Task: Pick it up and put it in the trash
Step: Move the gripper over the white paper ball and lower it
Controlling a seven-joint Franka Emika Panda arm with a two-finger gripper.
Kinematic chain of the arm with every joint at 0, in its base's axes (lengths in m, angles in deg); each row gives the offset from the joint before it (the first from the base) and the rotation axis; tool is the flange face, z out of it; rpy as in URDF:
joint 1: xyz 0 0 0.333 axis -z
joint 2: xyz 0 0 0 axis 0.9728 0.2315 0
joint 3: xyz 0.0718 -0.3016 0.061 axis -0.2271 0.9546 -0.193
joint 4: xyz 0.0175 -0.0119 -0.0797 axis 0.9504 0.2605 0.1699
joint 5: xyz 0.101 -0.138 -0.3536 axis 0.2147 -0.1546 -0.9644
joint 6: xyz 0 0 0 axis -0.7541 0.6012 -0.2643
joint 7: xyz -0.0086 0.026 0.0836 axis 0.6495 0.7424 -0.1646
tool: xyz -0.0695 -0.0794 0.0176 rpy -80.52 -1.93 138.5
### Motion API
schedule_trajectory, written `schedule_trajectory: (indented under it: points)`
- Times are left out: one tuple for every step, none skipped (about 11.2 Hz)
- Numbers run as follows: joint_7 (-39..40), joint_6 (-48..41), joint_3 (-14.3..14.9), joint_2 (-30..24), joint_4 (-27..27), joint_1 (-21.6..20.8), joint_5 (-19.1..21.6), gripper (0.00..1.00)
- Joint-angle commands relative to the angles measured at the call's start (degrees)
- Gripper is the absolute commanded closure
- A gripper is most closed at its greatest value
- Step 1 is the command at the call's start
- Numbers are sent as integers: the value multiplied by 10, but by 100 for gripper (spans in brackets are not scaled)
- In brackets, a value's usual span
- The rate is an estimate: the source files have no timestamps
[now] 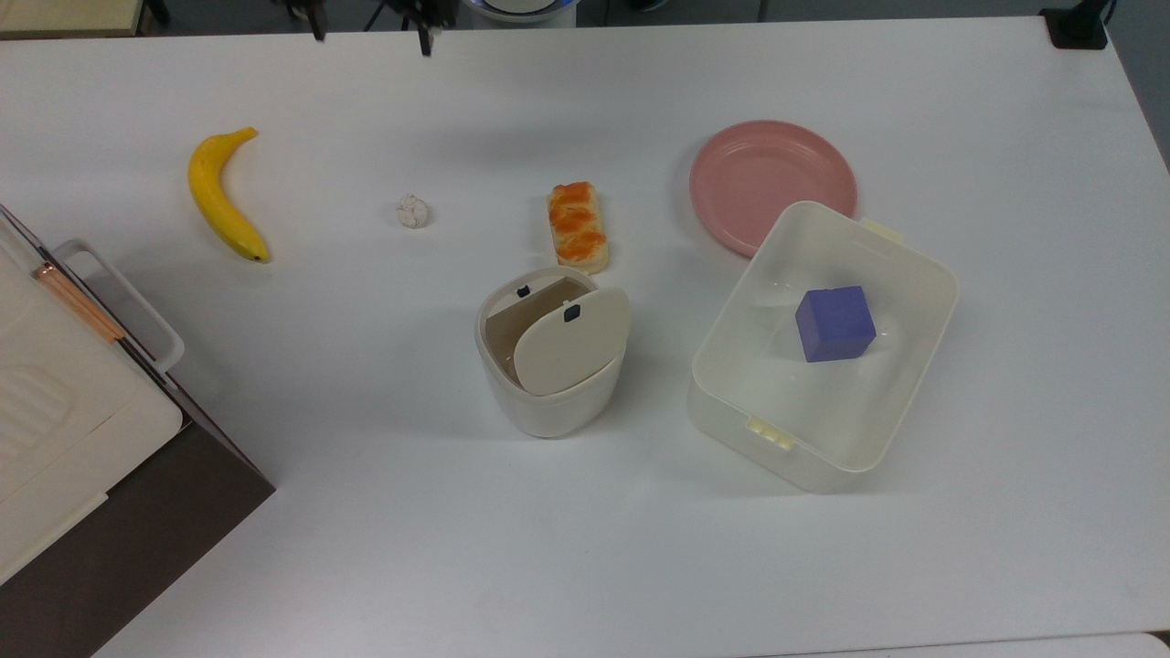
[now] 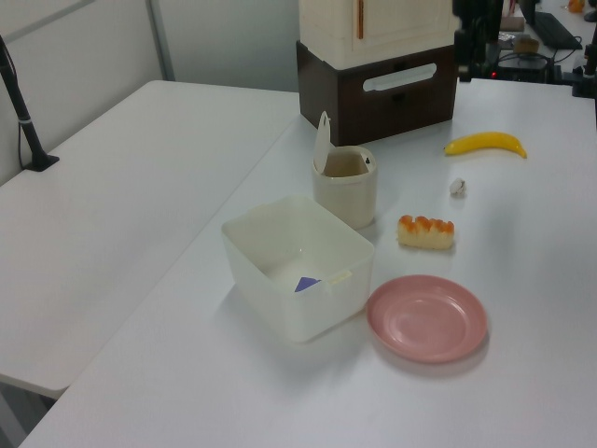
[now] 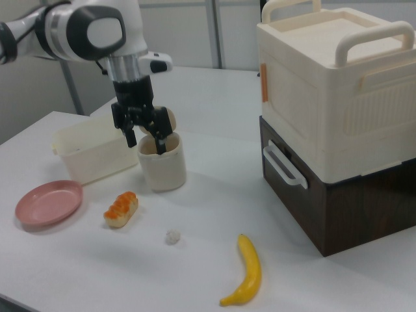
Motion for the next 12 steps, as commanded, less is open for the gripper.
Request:
schedule_trajectory:
  points:
    - [6, 46, 3, -3, 49, -7, 0, 0]
    - [8, 46, 3, -1, 53, -7, 0, 0]
    - [9, 51, 3, 1, 66, -7, -5, 0]
    - [9, 71, 3, 1, 79, -7, -6, 0]
    - [14, 107, 3, 1, 108, -7, -16, 0]
    - [15, 137, 3, 7, 125, -8, -24, 0]
    - [15, 151, 3, 13, 129, -8, -26, 0]
    - [19, 160, 3, 25, 129, -8, -26, 0]
    - [28, 170, 3, 33, 133, -8, -26, 0]
    - [38, 185, 3, 39, 139, -8, -26, 0]
    - [46, 190, 3, 43, 143, -8, -27, 0]
    - [50, 190, 3, 53, 143, -11, -35, 0]
